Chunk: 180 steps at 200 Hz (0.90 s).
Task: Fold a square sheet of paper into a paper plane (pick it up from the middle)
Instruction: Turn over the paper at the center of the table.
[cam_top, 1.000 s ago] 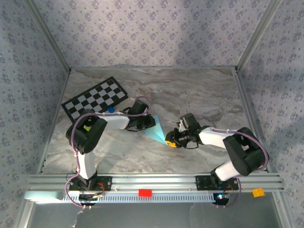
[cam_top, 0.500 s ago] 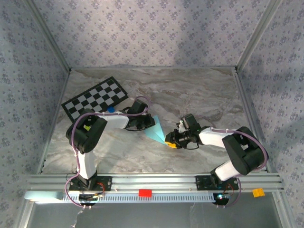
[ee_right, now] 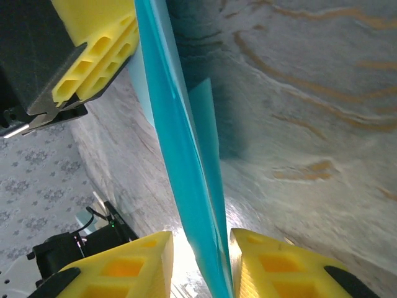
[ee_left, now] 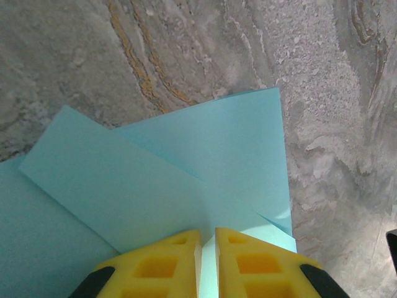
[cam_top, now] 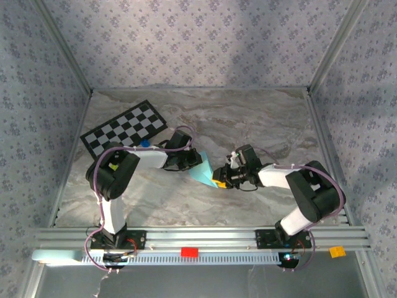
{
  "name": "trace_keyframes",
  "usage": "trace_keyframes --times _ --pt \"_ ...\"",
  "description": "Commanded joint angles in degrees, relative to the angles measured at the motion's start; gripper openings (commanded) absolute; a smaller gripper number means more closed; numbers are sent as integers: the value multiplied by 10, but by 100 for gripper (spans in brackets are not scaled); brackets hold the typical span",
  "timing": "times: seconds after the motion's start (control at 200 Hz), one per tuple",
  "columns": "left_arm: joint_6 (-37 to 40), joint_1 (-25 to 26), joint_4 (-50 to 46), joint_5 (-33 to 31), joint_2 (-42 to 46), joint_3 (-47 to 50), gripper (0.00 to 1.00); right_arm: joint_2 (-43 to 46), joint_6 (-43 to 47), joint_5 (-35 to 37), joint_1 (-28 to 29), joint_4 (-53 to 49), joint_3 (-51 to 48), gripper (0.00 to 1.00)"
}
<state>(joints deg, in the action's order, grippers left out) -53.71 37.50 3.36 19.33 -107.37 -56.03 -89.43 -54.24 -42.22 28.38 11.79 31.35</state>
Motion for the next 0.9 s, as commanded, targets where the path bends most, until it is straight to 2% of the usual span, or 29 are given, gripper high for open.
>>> trace_keyframes --times 0.0,0.235,0.41,0.555,0.705,0.895 --pt "-8 -2 -18 -5 -12 11 15 -14 1 -24 0 24 16 29" --pt "-3 -3 3 8 1 11 16 -13 27 -15 -8 7 15 19" --pt "4 -1 26 6 59 14 25 4 59 -24 -15 -16 12 6" --pt "42 7 -15 -59 154 18 38 55 115 -1 -26 -84 18 4" --pt "75 22 -58 -152 265 51 49 139 226 83 -28 -229 61 3" --pt "84 21 -99 -244 404 124 57 204 356 264 -15 -417 153 3"
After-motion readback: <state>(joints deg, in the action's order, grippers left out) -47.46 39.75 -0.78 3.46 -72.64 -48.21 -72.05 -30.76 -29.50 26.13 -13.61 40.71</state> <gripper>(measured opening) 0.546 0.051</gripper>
